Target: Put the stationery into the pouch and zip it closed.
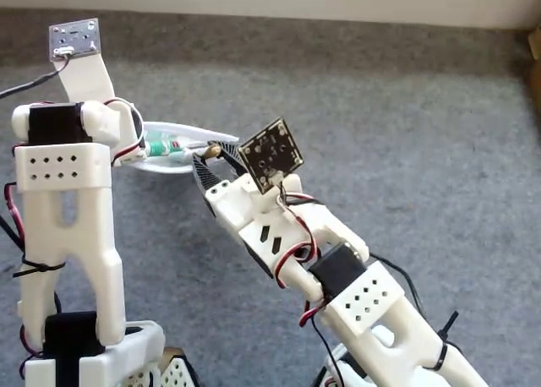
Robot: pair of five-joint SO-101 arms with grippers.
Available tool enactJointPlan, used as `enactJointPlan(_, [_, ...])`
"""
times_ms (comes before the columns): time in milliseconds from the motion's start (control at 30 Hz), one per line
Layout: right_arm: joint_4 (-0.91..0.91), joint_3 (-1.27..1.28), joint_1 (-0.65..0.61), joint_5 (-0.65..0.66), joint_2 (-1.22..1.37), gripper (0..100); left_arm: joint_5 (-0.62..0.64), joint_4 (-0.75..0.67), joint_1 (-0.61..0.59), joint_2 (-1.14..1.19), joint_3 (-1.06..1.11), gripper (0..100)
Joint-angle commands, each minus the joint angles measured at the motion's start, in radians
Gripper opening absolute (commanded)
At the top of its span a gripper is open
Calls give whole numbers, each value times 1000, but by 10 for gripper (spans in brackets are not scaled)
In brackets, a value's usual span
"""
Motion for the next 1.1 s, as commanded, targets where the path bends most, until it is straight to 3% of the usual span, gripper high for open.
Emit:
enactJointPlan(0, [88, -104, -21, -11, -24, 148, -9, -9, -10, -8, 7, 5])
enactJointPlan(433, [346, -326, -16, -11, -33, 152, -9, -11, -10, -8, 7, 5])
enactJointPlan(600, [346, -346, -18, -25, -22, 152, -9, -11, -10, -8, 7, 5])
enactJointPlan(767, [236, -334, -15, -158, -18, 152, -9, -9, -10, -8, 7, 5])
enactJointPlan(1067, [231, -308, -15, -166, 94, 152, -9, -9, -10, -10, 7, 5])
